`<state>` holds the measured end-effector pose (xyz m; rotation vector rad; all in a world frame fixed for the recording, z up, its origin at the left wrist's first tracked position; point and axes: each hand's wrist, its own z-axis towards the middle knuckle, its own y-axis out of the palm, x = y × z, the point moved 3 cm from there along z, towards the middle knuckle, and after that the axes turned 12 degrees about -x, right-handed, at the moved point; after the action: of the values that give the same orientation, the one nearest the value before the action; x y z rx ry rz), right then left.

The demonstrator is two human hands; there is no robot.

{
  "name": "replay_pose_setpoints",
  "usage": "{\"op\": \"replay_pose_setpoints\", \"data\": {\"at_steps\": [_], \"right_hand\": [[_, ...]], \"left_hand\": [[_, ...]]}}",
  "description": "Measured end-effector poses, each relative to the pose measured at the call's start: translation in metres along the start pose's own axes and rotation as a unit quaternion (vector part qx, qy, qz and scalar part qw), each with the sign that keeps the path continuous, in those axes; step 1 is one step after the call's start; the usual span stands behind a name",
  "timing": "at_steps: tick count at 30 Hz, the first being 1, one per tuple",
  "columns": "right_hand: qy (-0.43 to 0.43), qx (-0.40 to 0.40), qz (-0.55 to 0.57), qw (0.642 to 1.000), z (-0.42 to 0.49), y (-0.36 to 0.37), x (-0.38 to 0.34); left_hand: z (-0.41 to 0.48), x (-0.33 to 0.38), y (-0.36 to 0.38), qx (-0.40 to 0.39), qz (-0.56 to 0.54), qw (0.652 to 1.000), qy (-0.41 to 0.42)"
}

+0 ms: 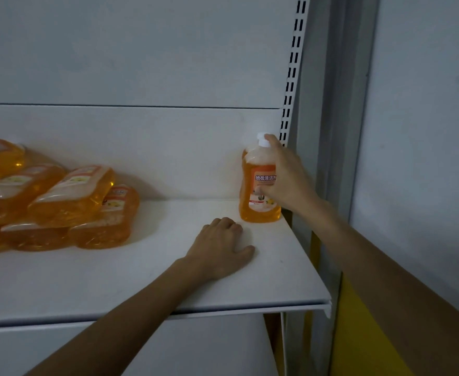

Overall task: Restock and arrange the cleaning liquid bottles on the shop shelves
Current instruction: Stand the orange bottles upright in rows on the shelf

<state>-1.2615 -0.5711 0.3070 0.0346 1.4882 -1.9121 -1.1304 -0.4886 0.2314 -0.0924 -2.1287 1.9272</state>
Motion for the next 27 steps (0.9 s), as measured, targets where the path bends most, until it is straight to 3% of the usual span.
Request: {"op": "replay_pose_setpoints", "data": {"at_steps": [3, 7, 10, 13, 15, 17, 20, 23, 27], "right_hand": [[0.022, 0.019, -0.046, 0.999, -0.004, -0.01, -0.018], [-0.08, 0.08, 0.091, 0.989, -0.001, -0.023, -0.088], [-0.124, 0.049, 0.129, 0.983, 0.016, 0.0, -0.14], [-0.093, -0.033, 0.211, 0.972, 0.04, 0.041, -0.169], [-0.052, -0.105, 0.243, 0.963, 0.055, 0.07, -0.182], [-0.012, -0.159, 0.234, 0.959, 0.068, 0.099, -0.193], [0.015, -0.187, 0.203, 0.961, 0.082, 0.133, -0.209], [0.032, -0.225, 0.216, 0.95, 0.088, 0.154, -0.228], [0.037, -0.214, 0.291, 0.932, 0.094, 0.16, -0.237]], "left_hand": [[-0.009, -0.016, -0.021, -0.014, -0.026, 0.999, 0.022], [-0.044, -0.057, -0.072, 0.14, -0.026, 0.99, 0.016], [-0.078, -0.098, -0.104, 0.224, -0.028, 0.974, -0.027], [-0.11, -0.143, -0.121, 0.267, -0.044, 0.958, -0.1], [-0.128, -0.17, -0.122, 0.237, -0.062, 0.957, -0.153], [-0.141, -0.188, -0.114, 0.153, -0.057, 0.967, -0.196], [-0.147, -0.2, -0.098, 0.055, 0.067, 0.973, -0.215], [-0.142, -0.203, -0.094, 0.041, 0.1, 0.974, -0.2], [-0.137, -0.202, -0.097, 0.014, 0.136, 0.969, -0.204]]}}
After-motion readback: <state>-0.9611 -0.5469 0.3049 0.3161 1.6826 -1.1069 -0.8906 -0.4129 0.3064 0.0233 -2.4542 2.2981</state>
